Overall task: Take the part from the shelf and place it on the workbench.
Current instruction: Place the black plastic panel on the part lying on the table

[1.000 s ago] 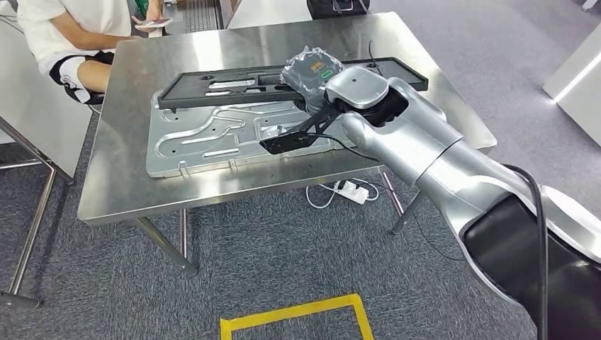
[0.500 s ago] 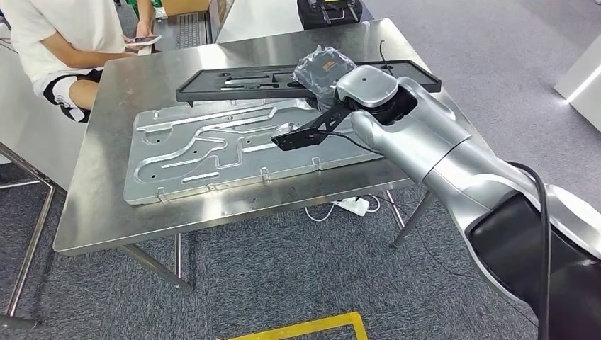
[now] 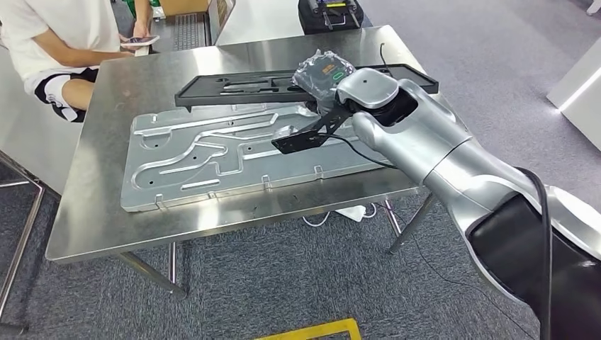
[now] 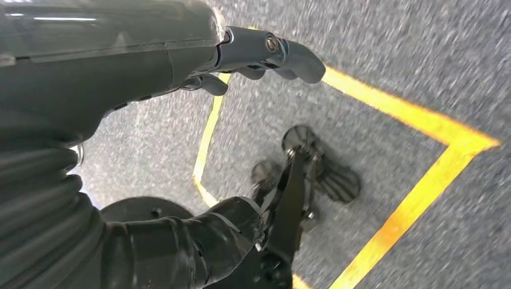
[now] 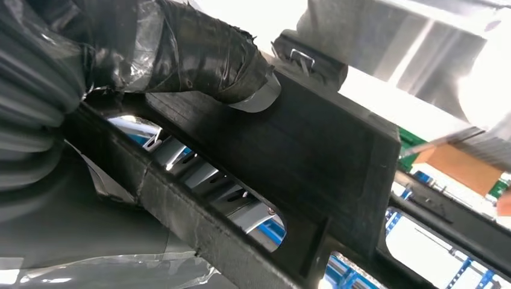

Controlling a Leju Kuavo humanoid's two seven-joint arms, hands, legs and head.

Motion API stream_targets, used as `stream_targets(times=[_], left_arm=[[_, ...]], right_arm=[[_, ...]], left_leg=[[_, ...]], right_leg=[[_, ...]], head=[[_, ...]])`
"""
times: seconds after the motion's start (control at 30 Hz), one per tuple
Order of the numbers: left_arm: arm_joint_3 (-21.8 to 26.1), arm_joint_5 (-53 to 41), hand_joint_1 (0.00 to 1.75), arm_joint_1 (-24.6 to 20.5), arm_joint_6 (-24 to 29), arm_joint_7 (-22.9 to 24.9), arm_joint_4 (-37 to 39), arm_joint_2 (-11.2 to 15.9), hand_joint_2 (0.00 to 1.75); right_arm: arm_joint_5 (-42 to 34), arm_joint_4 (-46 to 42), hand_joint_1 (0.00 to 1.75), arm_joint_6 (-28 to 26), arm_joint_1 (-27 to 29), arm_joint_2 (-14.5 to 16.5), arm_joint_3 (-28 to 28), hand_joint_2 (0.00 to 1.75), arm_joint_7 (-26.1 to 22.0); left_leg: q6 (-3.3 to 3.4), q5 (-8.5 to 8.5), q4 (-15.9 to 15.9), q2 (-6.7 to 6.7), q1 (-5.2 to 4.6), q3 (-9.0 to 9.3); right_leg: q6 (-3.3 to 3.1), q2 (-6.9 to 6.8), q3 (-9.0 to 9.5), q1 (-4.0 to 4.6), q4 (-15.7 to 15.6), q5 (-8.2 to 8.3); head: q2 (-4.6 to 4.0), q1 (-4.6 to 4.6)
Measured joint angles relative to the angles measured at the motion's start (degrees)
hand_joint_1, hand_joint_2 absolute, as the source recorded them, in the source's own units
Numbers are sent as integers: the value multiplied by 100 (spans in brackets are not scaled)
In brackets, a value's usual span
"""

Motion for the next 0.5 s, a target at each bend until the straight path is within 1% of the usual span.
stream_targets(times=[0.03, 0.07, 0.1, 0.13, 0.17, 0.2, 0.23, 0.27, 0.33, 0.4, 0.43, 0.47, 0.5], left_arm=[[0, -4, 0, -1, 4, 3, 0, 0, 175], [0, -7, 0, -1, 5, 7, 0, 0, 175], [0, -8, 0, -1, 5, 11, 0, -1, 175], [-1, -8, 0, 0, 5, 15, 0, -3, 175], [-1, -9, 0, 0, 5, 17, 0, -7, 175], [-2, -9, 0, 3, 5, 19, 0, -10, 175], [-3, -10, 0, 0, 7, 20, 1, -13, 175], [-3, -10, 0, -3, 10, 22, 1, -15, 175], [-5, -11, 0, -12, 19, 35, 2, -15, 175], [-9, -11, 0, -13, 31, 49, 1, -14, 175], [-11, -11, 0, -11, 35, 52, 1, -13, 175], [-12, -10, 0, -8, 39, 53, 0, -11, 175], [-13, -7, 0, -4, 40, 54, 0, -11, 175]], right_arm=[[-1, 9, 175, 1, 5, -6, 1, 175, -1], [-1, 18, 175, 3, 20, -11, 1, 175, -2], [-1, 26, 175, 4, 34, -12, 2, 175, -2], [-1, 32, 175, 4, 40, -13, 2, 175, -2], [-1, 35, 175, 4, 37, -13, 3, 175, -2], [-3, 38, 175, 4, 28, -16, 3, 175, -2], [-7, 39, 175, 8, 16, -15, 3, 175, -3], [-11, 40, 175, 16, 10, -14, 3, 175, -6], [-17, 46, 175, 43, 7, -7, 3, 175, -10], [-18, 61, 175, 55, 9, 9, 3, 175, -9], [-18, 74, 175, 53, 3, 26, 4, 175, -7], [-17, 87, 175, 50, -1, 48, 4, 175, -5], [-15, 101, 175, 49, 0, 75, 6, 175, -4]], left_leg=[[3, -7, 6, 0, 3, 0], [-1, -21, 18, -1, 8, 1], [-12, -40, 37, -2, 16, 1], [-30, -65, 65, -5, 28, 2], [-55, -98, 103, -10, 41, 3], [-88, -135, 144, -15, 53, -2], [-123, -170, 192, -22, 54, -14], [-159, -194, 225, -28, 51, -28], [-221, -207, 243, -36, 46, -43], [-282, -245, 263, -37, 63, -44], [-309, -326, 376, -36, 69, -87], [-331, -465, 611, -35, 72, -188], [-345, -636, 954, -33, 74, -347]], right_leg=[[35, -6, -197, -36, 376, -148], [66, -14, -346, -71, 636, -207], [94, -22, -415, -102, 719, -167], [117, -31, -365, -130, 571, -19], [134, -40, -218, -153, 234, 198], [144, -47, -42, -166, -138, 359], [137, -49, 110, -160, -457, 474], [121, -48, 204, -147, -650, 516], [65, -40, 234, -108, -714, 495], [-10, -40, 258, -116, -743, 508], [-53, -40, 275, -126, -767, 516], [-91, -39, 294, -136, -787, 520], [-117, -40, 303, -132, -795, 515]], head=[[1, -1], [1, 0], [1, 0], [1, 0], [1, 1], [1, 0], [1, -1], [1, -3], [1, -6], [1, -6], [1, -6], [1, -7], [1, -7]])
